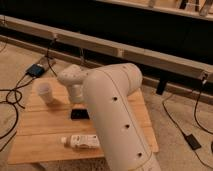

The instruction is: Push the eraser across the table

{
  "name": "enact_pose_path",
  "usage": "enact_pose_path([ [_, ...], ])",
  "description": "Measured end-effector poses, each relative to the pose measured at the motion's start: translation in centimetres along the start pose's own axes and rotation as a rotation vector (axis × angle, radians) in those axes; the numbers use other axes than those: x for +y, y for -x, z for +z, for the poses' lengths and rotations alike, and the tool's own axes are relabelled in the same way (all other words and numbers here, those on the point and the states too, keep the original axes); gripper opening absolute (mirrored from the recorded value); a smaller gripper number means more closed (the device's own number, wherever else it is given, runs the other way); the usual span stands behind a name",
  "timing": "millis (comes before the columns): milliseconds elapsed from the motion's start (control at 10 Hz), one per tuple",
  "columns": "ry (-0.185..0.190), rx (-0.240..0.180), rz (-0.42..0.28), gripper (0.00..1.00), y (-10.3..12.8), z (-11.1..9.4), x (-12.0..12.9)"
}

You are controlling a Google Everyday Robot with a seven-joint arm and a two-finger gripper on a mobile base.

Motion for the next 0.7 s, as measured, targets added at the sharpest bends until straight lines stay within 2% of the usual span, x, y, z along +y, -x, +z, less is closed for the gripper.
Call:
enact_pose_path([
  [700,-0.022,0.029,0.065,0.8,-1.5,0.7,-3.4],
])
